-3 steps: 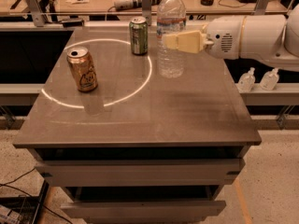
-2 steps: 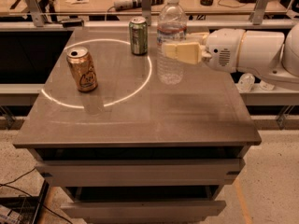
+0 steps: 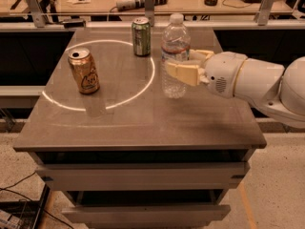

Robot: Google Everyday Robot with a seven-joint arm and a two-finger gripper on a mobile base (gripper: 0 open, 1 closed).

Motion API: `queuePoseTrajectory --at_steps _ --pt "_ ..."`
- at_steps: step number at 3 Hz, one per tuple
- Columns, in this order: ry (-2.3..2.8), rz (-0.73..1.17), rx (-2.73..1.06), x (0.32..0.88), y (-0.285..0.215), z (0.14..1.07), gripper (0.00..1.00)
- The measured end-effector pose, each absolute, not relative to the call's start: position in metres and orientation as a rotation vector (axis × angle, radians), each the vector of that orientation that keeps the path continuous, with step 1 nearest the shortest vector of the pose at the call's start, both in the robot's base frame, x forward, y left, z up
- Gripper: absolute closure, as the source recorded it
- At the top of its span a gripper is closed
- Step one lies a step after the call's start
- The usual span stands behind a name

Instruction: Place water bottle upright

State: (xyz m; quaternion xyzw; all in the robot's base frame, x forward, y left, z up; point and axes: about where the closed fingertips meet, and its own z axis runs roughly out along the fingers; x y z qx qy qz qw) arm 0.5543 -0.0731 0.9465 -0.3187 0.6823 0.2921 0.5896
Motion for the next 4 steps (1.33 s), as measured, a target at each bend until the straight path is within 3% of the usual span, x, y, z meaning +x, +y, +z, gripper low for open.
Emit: queuePoseTrajectory --at_steps 4 --pt "1.48 0.636 -0.723 0.583 -0.056 0.914 1.0"
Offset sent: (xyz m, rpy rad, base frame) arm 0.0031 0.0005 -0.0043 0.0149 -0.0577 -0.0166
